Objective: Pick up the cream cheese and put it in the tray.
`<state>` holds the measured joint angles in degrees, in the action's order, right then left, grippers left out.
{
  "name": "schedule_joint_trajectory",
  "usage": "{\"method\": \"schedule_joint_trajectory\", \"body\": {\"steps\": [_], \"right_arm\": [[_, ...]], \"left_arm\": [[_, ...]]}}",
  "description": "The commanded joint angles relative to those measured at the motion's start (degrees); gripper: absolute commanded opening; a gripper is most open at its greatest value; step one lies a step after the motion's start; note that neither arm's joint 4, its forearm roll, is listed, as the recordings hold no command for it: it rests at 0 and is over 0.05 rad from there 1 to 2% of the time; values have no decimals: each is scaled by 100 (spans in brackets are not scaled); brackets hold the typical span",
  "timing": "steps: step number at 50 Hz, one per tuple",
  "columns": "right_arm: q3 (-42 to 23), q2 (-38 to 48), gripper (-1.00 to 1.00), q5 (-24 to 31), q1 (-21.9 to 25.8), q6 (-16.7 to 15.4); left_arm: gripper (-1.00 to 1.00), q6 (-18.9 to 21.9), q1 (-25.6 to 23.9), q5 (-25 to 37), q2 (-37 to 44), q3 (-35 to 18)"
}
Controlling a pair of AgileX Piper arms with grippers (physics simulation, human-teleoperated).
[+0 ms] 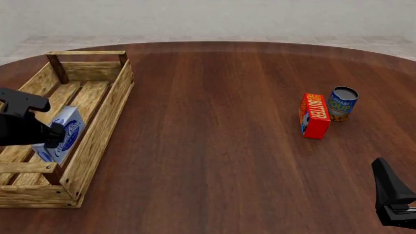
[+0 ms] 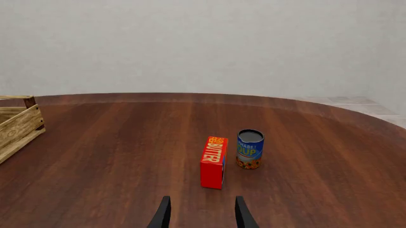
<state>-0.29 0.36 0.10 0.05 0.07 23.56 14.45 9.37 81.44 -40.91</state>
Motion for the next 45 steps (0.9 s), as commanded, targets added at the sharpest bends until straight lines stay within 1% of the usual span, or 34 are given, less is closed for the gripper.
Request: {"method": "schedule_joint_trajectory", "body": {"steps": [1,7,13,16,26,29,33,36,39,43,44,45], "right_arm": [[0,-1,100,0,-1,1],[0,-1,100,0,1,-2],[0,0,100,0,0,1],[0,-1,100,0,0,0],[0,0,100,0,0,-1],[0,0,100,0,0,0],[0,0,100,0,1,-1],[0,1,100,0,0,1],[0,0,100,0,0,-1],[0,-1,100,0,-1,0],[0,-1,100,0,-1,0],[0,0,100,0,-1,-1]], "left_arm": [[100,-33,-90,213,-295,-66],[100,-12,-110,274,-541,-41],[100,-118,-227,277,-796,101],[100,-274,-315,336,-1040,135],[100,-426,-419,431,-1696,291],[100,-600,-424,417,-1902,324],[100,-657,-346,225,-1994,451],[100,-731,-396,187,-2102,530],[100,-892,-447,220,-2444,633],[100,-938,-433,261,-2856,747],[100,-938,-433,262,-2858,747],[100,-970,-469,270,-3077,862]]}}
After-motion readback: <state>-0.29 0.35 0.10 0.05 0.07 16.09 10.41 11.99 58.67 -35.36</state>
